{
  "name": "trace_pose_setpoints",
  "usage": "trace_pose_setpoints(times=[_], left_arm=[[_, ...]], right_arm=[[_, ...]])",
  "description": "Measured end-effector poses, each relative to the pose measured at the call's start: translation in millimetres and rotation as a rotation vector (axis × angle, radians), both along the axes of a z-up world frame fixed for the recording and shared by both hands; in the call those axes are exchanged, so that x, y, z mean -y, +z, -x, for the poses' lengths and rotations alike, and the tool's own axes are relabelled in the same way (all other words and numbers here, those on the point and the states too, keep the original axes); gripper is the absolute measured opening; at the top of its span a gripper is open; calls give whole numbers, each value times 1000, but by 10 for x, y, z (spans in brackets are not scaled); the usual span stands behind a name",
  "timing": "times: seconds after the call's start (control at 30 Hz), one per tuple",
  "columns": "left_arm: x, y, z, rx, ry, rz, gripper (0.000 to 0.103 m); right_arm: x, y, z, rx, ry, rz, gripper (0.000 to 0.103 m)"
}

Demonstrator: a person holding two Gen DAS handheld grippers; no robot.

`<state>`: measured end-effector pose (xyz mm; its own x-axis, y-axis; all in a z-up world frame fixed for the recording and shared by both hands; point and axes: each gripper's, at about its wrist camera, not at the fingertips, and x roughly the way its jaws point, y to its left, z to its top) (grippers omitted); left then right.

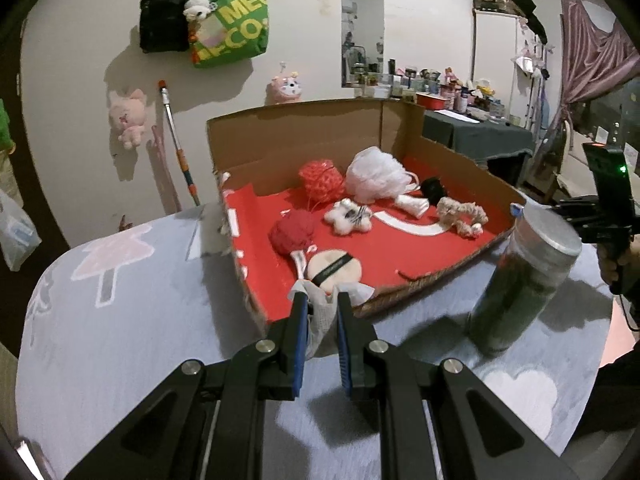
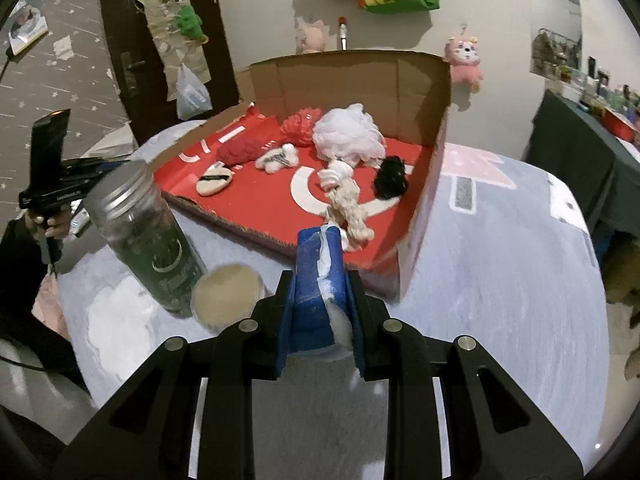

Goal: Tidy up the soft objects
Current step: 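Lift and carry the white tissue and blue cloth roll over the box, then lower both items into the box and open both tools to release them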

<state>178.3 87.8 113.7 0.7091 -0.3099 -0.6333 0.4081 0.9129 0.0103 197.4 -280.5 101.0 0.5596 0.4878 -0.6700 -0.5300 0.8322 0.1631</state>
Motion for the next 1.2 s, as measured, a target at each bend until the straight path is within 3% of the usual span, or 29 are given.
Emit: trace_pose_setpoints(times=[0.33, 0.57, 0.9, 1.2], left_arm=[[406, 170, -465, -64, -125, 23, 14], [774, 70, -821, -178, -183, 11, 14], [1060, -173, -1188, -314, -192, -57, 14], [1192, -363, -1405, -403, -201, -108, 14]], right_arm=[[-177, 143, -392, -27, 84, -11, 23], [-494, 160, -740, -111, 137, -10, 24], [-1003, -16, -1118, -225, 154, 141, 24], [-1150, -186, -1349, -297, 168, 224, 24]])
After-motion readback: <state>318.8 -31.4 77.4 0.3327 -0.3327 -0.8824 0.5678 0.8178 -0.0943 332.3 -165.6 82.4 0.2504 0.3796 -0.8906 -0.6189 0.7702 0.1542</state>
